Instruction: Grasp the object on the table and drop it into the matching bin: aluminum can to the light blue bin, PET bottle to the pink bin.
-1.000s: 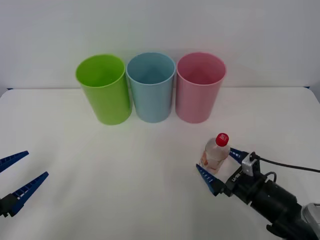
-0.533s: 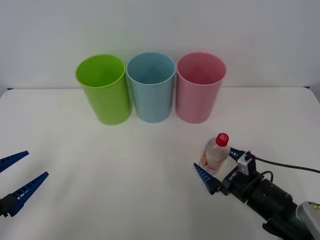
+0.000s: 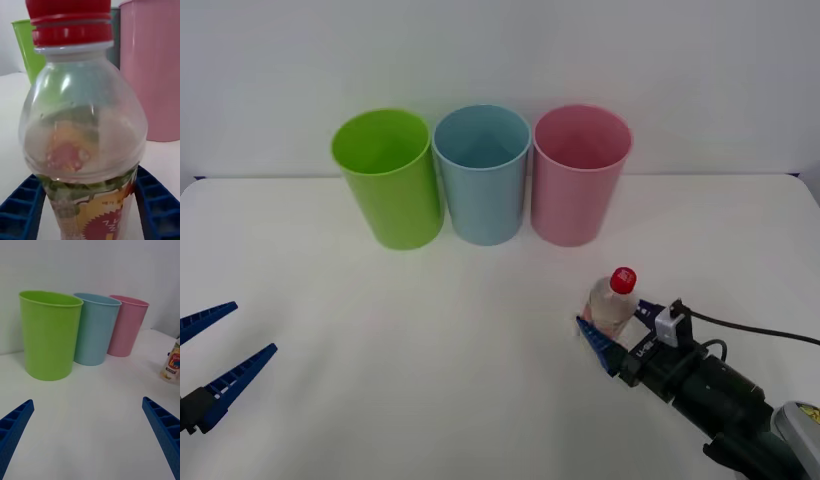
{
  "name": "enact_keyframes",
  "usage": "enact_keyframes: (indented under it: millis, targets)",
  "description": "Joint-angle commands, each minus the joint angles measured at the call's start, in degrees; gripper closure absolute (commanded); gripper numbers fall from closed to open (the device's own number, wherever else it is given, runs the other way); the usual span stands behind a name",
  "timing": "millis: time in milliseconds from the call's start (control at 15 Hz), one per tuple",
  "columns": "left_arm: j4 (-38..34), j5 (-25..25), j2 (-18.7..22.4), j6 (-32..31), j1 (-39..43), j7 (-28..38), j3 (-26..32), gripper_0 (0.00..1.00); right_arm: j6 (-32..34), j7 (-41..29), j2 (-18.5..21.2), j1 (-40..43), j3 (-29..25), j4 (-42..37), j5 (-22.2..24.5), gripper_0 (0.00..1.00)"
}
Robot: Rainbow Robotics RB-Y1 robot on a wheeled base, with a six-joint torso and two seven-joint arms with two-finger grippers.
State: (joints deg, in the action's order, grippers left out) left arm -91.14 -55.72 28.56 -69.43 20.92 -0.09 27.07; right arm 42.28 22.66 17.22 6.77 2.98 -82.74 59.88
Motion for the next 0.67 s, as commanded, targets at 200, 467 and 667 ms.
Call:
enact_keyframes:
  millis: [200, 467, 667]
  targets:
    - [0.0, 0.0, 0.0, 0.0, 0.0, 0.0, 0.0, 0.00, 0.1, 1.3, 0.0, 0.0, -0.2, 0.0, -0.6, 1.00]
    - [0.0, 0.0, 0.0, 0.0, 0.0, 0.0, 0.0, 0.00, 0.3, 2.1, 0.0, 0.0, -0.3, 0.0, -1.8, 1.00]
    - [0.0, 0.0, 0.0, 0.0, 0.0, 0.0, 0.0, 0.00, 3.1, 2.0, 0.2, 0.0, -2.1, 0.0, -2.9, 1.00]
